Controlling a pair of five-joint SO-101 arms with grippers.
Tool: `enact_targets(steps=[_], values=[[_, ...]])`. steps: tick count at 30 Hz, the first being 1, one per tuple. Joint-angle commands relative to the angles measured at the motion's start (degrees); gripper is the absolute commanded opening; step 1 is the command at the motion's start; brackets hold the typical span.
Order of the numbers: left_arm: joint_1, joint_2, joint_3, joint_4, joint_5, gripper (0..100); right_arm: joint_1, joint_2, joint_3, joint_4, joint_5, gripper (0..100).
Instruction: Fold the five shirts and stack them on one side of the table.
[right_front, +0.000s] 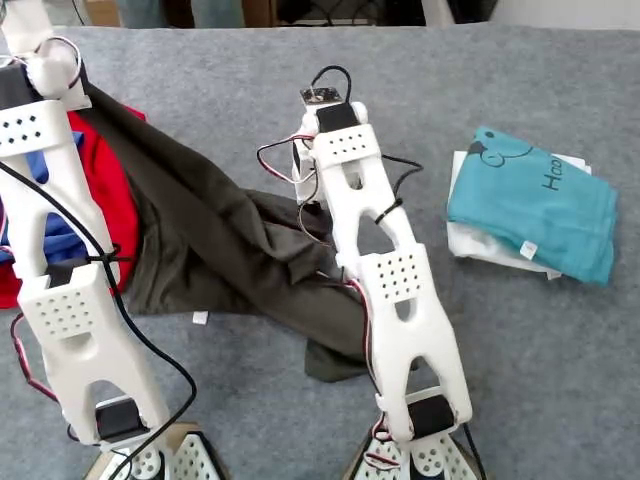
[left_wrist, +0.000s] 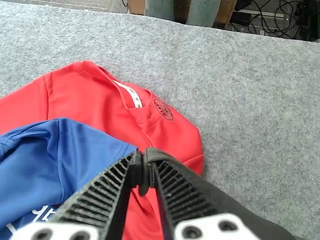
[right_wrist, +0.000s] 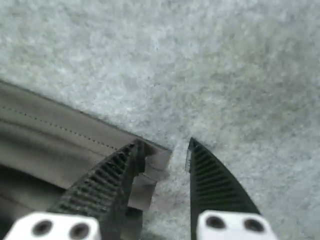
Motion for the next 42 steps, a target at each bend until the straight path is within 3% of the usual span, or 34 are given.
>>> enact_targets(steps=[1, 10, 15, 21, 42], values=[[0.31, -0.7, -2.33, 0.09, -0.35, 3, -0.53, -3.12, 0.31, -0.26, -0.79, 14.9], [0.31, -0.7, -2.33, 0.09, -0.35, 3, -0.35, -5.93, -2.07, 0.62, -2.9, 14.6], [0.4, -0.7, -2.33, 0.09, -0.35, 3, 1.41, -14.2, 3.47, 0.7, -3.08, 14.8], [0.4, -0.7, -2.33, 0.09, -0.35, 3, -0.79, -22.29, 18.86, -1.14, -14.77, 14.5], [0.4, -0.7, -2.33, 0.09, -0.26, 3, -2.11, -7.87, 9.8, -5.1, -19.96, 14.5]])
